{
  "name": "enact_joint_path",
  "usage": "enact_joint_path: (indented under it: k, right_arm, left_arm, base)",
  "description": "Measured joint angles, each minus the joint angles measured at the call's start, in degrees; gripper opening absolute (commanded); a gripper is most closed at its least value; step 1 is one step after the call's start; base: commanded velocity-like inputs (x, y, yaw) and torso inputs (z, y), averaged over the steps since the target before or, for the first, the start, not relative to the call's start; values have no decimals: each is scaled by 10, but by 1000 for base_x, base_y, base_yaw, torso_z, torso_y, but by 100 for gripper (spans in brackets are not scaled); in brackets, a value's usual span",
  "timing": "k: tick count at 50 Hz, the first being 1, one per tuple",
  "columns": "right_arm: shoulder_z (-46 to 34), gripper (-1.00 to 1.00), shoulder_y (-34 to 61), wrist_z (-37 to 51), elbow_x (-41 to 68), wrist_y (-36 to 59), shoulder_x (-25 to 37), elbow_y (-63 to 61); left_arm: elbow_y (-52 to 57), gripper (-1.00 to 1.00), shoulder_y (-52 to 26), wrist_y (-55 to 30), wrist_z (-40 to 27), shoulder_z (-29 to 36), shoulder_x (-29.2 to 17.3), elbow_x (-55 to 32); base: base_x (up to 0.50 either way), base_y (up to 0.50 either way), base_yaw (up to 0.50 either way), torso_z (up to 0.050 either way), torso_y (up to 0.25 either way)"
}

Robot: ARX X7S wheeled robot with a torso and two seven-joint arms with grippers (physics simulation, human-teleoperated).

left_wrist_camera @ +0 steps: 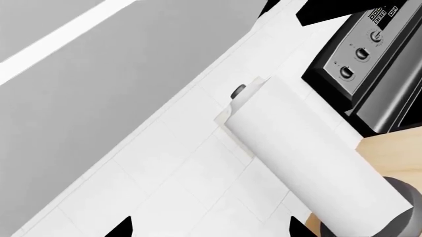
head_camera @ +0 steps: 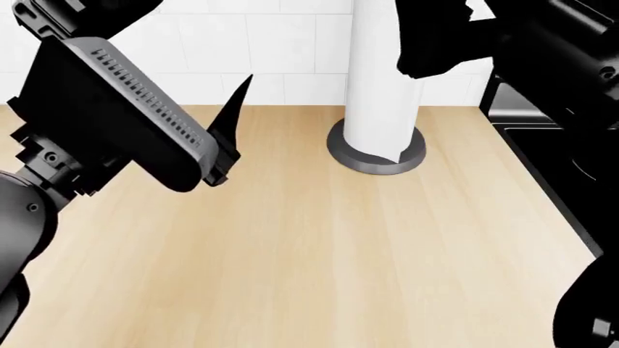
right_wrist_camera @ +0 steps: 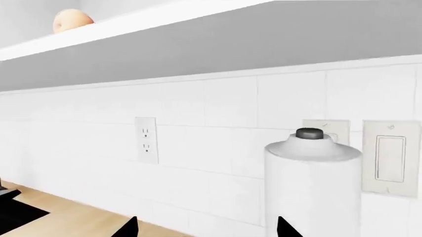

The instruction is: Pick the cherry, apricot from the counter and place them in the cabinet. Then close the cabinet.

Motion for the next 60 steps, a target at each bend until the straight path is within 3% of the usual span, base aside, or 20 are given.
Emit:
enact_joint_path:
  k: [28,60]
  right_arm:
    - [-9,100,-100,-97,-96,-82,-8,-67]
    - [-42,100,-87,-140,-109,-105,-7,-68]
  left_arm:
    - [-2,100,-1,-9,-12,0,7,-2]
    - [-9,100,-13,-16,-13,10,13,-4]
  base:
    - [0,-50,0,0,0]
    - [1,-101,0,0,0]
